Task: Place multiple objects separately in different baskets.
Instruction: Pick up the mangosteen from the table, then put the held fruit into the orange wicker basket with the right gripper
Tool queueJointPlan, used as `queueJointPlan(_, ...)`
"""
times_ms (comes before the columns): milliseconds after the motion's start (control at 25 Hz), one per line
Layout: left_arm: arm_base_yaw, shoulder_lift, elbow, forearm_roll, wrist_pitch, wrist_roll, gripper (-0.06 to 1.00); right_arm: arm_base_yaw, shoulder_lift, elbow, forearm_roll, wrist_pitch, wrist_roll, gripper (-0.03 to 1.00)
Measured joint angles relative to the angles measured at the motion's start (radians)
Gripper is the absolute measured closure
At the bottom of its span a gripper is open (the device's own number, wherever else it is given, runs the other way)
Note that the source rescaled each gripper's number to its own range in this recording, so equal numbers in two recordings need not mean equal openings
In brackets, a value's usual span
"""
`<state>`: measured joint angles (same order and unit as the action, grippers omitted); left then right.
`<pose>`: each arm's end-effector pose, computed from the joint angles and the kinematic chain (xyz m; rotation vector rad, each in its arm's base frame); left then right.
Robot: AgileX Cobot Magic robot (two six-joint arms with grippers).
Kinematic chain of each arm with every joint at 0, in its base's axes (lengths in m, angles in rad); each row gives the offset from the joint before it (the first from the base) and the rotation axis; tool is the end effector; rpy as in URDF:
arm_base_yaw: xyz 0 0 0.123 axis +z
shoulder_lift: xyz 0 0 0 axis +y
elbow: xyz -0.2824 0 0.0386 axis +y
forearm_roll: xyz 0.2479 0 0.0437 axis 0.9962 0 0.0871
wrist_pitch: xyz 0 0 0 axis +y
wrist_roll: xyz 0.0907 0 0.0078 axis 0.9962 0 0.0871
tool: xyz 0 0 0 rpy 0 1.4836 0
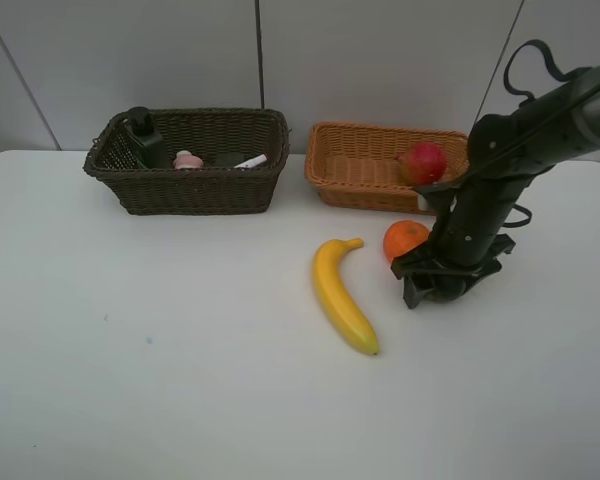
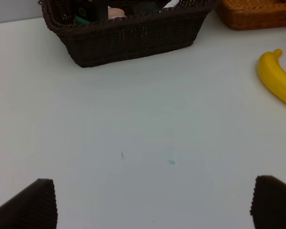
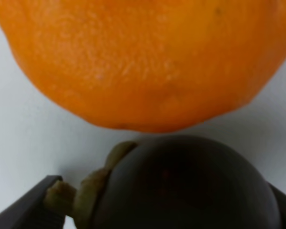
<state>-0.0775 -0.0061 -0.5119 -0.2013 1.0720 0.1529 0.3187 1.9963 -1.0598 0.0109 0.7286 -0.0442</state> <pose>-0.0098 -0.0153 0.2808 0.2457 2.0117 -0.1928 0.3161 0.1050 0.0995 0.5529 -3.0844 -0.0097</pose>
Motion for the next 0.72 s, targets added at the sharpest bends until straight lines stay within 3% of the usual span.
queueJointPlan(120,0.000,0.000,0.000,0.000,0.000,0.000,-0.06,0.000,-0.003,-0.016,0.008,0.056,0.000,0.32)
queueJointPlan(200,0.000,0.000,0.000,0.000,0.000,0.000,-0.06,0.000,-0.021,-0.043,0.013,0.144,0.000,0.32)
queueJointPlan(440,0.000,0.000,0.000,0.000,0.000,0.000,-0.06,0.000,-0.128,-0.262,-0.011,0.311,0.013,0.32)
queueJointPlan(720,0.000,0.000,0.000,0.000,0.000,0.000,-0.06,-0.037,-0.045,-0.574,-0.061,0.363,0.019,0.32)
